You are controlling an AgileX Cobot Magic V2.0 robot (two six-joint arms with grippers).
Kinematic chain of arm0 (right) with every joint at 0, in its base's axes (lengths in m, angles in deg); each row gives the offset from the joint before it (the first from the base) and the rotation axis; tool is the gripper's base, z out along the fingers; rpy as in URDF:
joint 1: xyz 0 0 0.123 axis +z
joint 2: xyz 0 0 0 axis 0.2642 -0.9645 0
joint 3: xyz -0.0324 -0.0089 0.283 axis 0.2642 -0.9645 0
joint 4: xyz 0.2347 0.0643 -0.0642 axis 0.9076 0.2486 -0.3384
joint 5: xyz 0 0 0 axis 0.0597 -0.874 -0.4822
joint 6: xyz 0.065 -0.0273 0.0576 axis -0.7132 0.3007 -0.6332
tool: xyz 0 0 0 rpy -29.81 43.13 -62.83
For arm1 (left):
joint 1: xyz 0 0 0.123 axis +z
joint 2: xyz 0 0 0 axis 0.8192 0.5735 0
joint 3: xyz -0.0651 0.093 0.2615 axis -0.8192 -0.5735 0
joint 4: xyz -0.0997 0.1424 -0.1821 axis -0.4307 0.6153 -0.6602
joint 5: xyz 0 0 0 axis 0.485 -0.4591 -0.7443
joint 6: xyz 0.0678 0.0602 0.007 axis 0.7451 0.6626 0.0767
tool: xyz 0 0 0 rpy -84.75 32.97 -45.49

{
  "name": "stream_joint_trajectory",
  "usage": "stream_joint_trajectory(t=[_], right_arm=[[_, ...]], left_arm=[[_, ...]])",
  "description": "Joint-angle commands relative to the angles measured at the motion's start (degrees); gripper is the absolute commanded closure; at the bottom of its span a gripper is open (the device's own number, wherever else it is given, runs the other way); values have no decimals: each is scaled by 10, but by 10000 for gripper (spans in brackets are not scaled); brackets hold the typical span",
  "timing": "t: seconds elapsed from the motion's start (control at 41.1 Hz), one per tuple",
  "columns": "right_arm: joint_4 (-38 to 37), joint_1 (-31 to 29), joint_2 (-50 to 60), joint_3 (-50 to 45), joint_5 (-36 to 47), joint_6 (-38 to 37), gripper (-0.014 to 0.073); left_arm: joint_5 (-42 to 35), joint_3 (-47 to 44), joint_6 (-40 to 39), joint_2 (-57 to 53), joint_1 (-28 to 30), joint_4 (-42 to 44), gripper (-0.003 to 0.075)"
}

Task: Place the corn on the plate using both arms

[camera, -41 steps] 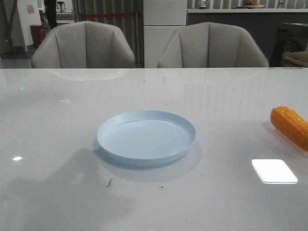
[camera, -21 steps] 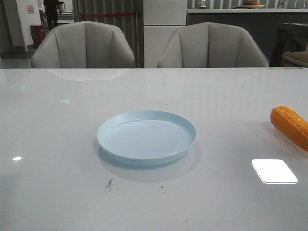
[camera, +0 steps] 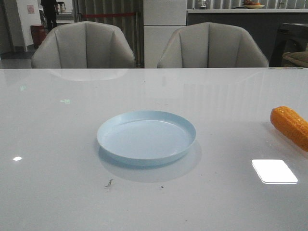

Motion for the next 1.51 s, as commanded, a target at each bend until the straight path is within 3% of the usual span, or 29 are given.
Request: stream_joint_trajectory(t=[0.0,0.267,0.486,0.802,1.216,1.483], right_arm=[[0,-2,6,21,35,-1,63],[0,-2,6,21,31,-1,63],[0,-2,6,21,10,-1,63],[0,-11,-35,104,-48,-21,65],[-50,-61,-264,363,-235,-27,65],[-58,-61,-388,417,-264,-27,64]], left_arm=[[-138,-136,-34,-85,1,10,632],[-401,-540,-51,-294,1,13,632],[-478,-719,-77,-385,1,10,632],[-454,-739,-80,-394,1,8,632],[-454,-739,-80,-394,1,8,632],[-454,-739,-80,-394,1,8,632]])
